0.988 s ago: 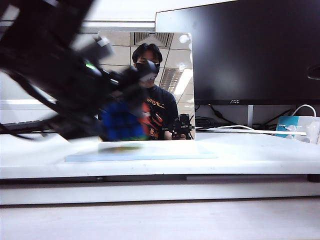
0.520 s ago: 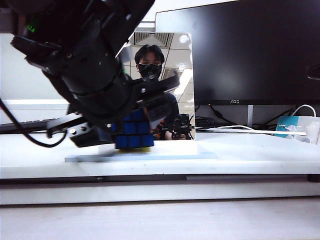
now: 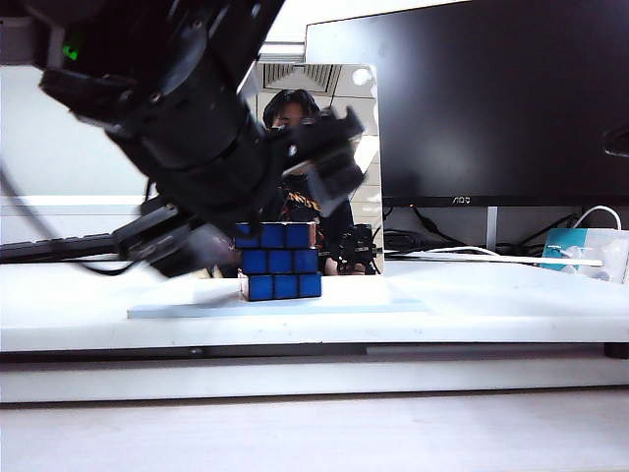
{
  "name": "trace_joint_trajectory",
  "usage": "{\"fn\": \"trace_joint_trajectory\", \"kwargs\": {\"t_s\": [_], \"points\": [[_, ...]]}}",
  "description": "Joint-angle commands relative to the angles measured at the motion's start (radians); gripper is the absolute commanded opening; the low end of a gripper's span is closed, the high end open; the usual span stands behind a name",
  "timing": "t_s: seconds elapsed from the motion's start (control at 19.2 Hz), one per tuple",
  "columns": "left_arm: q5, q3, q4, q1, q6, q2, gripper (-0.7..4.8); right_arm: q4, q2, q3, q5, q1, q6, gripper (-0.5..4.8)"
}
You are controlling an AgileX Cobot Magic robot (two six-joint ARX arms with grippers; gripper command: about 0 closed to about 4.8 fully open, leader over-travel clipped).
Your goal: Move the the Rubik's Cube near the mirror.
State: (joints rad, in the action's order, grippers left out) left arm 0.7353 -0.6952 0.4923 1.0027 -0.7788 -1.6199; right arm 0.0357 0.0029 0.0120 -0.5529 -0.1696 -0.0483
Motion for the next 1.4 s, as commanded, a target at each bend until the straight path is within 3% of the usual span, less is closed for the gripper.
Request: {"fn": "trace_joint_trajectory", "kwargs": {"t_s": [0.05,0.16,0.36,0.42,0.47,0.57,0.73,0.88,0.99,1.09,1.25,1.4], "points": [[0.005,-0.004,0.026,0.0,0.045,0.005,4.72,-0.018,0.0,-0.005,-0.006,-0.001,-0.005,-0.01],[0.005,-0.003,0.026,0.001,0.088,0.021,4.79,-0.018,0.0,-0.005,-0.005,-0.001,-0.004,-0.01],[0.014,-0.003,0.017,0.002,0.373,0.146,4.79,-0.018,0.0,-0.005,-0.002,0.0,-0.004,-0.01],[0.014,-0.003,0.016,0.0,0.445,0.202,3.86,-0.018,0.0,-0.005,0.002,0.0,-0.004,-0.01],[0.013,-0.003,-0.014,0.001,0.539,0.28,-0.32,-0.021,0.0,-0.005,0.001,0.0,-0.004,-0.01],[0.008,-0.003,-0.069,0.002,0.652,0.371,-0.05,-0.037,0.0,-0.005,0.005,0.0,-0.004,-0.01],[-0.008,-0.003,-0.229,0.001,0.797,0.54,-0.05,-0.067,0.0,-0.005,0.09,0.0,-0.004,-0.01],[-0.162,-0.002,-0.325,0.0,0.861,0.677,-0.05,-0.068,0.0,-0.005,0.116,0.0,-0.004,-0.01],[-0.331,-0.002,-0.36,-0.001,0.926,0.766,-0.05,-0.07,0.0,-0.005,0.151,0.0,-0.004,-0.01],[-0.479,-0.002,-0.366,-0.001,0.932,0.842,-0.05,-0.07,0.0,-0.005,0.264,0.0,-0.004,-0.01],[-0.587,-0.002,-0.376,0.0,0.933,0.908,-0.05,-0.07,0.0,-0.005,0.502,0.0,-0.004,-0.01],[-0.668,-0.002,-0.416,0.0,0.94,0.957,-0.05,-0.07,0.0,-0.005,0.558,0.0,-0.003,-0.01]]}}
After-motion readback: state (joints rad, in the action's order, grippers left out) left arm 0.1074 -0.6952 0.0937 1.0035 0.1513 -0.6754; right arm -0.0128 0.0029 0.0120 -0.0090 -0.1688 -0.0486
